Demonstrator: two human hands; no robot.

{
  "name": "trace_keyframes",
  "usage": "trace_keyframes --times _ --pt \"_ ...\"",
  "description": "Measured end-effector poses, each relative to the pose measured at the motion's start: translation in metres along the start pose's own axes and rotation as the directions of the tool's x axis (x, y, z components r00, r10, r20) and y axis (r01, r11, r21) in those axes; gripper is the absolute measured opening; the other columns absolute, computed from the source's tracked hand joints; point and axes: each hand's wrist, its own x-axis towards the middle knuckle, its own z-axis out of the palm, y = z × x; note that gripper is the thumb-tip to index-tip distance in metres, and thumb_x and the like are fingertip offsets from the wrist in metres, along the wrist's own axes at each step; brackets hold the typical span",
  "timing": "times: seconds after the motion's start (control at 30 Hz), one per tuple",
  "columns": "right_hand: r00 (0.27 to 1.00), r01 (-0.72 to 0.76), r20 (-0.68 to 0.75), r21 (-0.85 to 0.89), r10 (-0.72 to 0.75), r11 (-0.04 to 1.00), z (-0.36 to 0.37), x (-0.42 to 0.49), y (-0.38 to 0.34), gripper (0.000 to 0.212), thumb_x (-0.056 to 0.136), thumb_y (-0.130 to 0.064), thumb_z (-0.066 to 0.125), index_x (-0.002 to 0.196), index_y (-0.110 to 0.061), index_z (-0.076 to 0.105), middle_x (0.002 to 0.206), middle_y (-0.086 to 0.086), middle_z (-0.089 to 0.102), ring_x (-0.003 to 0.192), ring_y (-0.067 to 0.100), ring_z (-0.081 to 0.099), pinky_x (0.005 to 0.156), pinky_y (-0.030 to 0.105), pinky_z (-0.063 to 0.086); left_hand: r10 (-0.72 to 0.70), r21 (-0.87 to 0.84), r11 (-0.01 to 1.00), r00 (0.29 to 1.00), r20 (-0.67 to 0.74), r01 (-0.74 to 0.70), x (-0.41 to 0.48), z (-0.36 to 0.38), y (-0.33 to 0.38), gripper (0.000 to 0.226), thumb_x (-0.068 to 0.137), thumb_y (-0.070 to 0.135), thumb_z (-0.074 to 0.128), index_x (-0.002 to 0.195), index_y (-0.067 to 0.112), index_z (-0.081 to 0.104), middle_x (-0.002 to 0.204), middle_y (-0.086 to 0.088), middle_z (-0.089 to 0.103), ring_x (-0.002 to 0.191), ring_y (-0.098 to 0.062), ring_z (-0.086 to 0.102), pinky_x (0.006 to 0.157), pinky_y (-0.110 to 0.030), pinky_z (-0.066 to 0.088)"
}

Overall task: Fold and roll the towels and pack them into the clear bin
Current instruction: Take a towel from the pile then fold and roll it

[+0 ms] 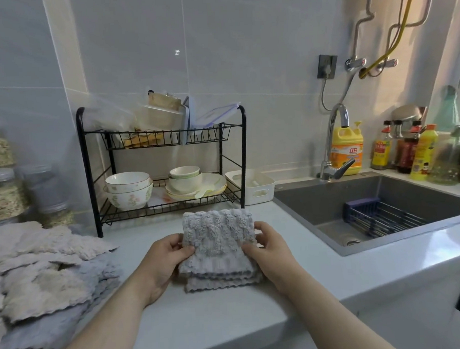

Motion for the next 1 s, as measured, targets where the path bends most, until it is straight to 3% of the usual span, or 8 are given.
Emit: trace_keyframes --times 0.23,0.37,0.43,0.5,0.6,0.7,0.77,1.0 --pt "0.996 -0.061 -0.07 -0.023 0.059 0.998 -0.001 0.001 -0.001 0.027 0.085 0.008 0.054 0.087 -0.015 0.07 0.089 0.011 0.073 0.065 0.023 0.065 0.056 0.034 0.052 -0.028 -0.085 0.996 0.998 0.05 0.032 -0.004 0.0 0.004 0.038 0.079 -0.019 0.046 0.085 0.004 0.076 0.09 -0.02 0.072 0.084 -0.031 0.064 0.078 -0.038 0.052" --pt "0.992 -0.109 -0.059 0.043 0.111 0.993 0.0 0.002 -0.002 0.026 0.083 0.004 0.043 0.077 -0.003 0.067 0.074 0.018 0.063 0.068 0.026 0.058 0.059 0.035 0.046 -0.072 -0.125 0.989 0.996 0.049 0.077 -0.007 0.001 0.007 0.025 0.084 0.016 0.046 0.085 0.004 0.068 0.08 -0.015 0.063 0.079 -0.027 0.054 0.069 -0.036 0.042" --pt "0.994 -0.068 -0.08 0.043 0.071 0.997 0.0 0.001 -0.002 0.021 0.089 -0.012 0.05 0.077 -0.004 0.065 0.074 0.007 0.06 0.07 0.021 0.056 0.062 0.028 0.044 0.06 0.086 0.995 0.998 -0.015 -0.058 -0.01 0.002 0.005 0.019 0.071 0.029 0.071 0.078 0.012 0.068 0.074 -0.005 0.059 0.073 -0.021 0.052 0.066 -0.03 0.042" --pt "0.996 -0.007 -0.085 -0.112 -0.002 0.994 0.003 0.0 0.0 0.017 0.088 -0.026 0.064 0.09 -0.01 0.06 0.078 0.003 0.059 0.066 0.015 0.052 0.06 0.026 0.043 0.231 0.385 0.901 0.972 -0.033 -0.201 -0.011 0.003 0.0 0.028 0.063 0.015 0.082 0.087 0.017 0.067 0.078 0.003 0.059 0.067 -0.014 0.052 0.062 -0.018 0.044" --pt "0.999 0.03 -0.023 -0.267 -0.038 0.963 0.006 -0.001 0.002 0.045 0.081 -0.02 0.073 0.118 -0.027 0.049 0.104 -0.006 0.058 0.077 0.008 0.058 0.071 0.022 0.052 0.239 0.487 0.846 0.971 0.014 -0.215 -0.013 0.008 0.001 0.06 0.069 -0.006 0.078 0.114 0.028 0.058 0.102 0.008 0.061 0.069 0.001 0.063 0.066 -0.008 0.048" --pt "0.998 0.057 0.055 -0.373 -0.04 0.926 0.004 -0.002 0.001 0.075 0.074 -0.025 0.077 0.137 -0.035 0.038 0.127 -0.014 0.045 0.107 0.008 0.054 0.091 0.02 0.044 0.158 0.523 0.835 0.985 0.067 -0.17 -0.013 0.009 0.001 0.05 0.067 -0.005 0.077 0.103 0.025 0.06 0.096 -0.001 0.069 0.074 -0.007 0.064 0.065 -0.016 0.051" --pt "0.993 0.049 0.12 -0.39 -0.003 0.919 0.003 -0.002 0.002 0.081 0.069 -0.025 0.079 0.136 -0.038 0.037 0.12 -0.012 0.048 0.1 0.006 0.056 0.086 0.017 0.046 0.143 0.542 0.824 0.986 0.081 -0.164 -0.012 0.007 0.001 0.043 0.066 0.0 0.079 0.096 0.023 0.061 0.09 -0.007 0.07 0.076 -0.013 0.063 0.068 -0.025 0.052" --pt "0.997 0.073 0.022 -0.343 -0.069 0.936 0.0 0.0 0.003 0.057 0.074 -0.002 0.066 0.12 -0.031 0.048 0.103 -0.006 0.058 0.083 0.003 0.057 0.065 0.008 0.046 0.051 0.463 0.879 0.988 0.149 -0.115 -0.011 0.003 0.001 0.061 0.062 -0.005 0.082 0.111 0.023 0.057 0.096 -0.007 0.066 0.076 -0.011 0.063 0.063 -0.026 0.054"
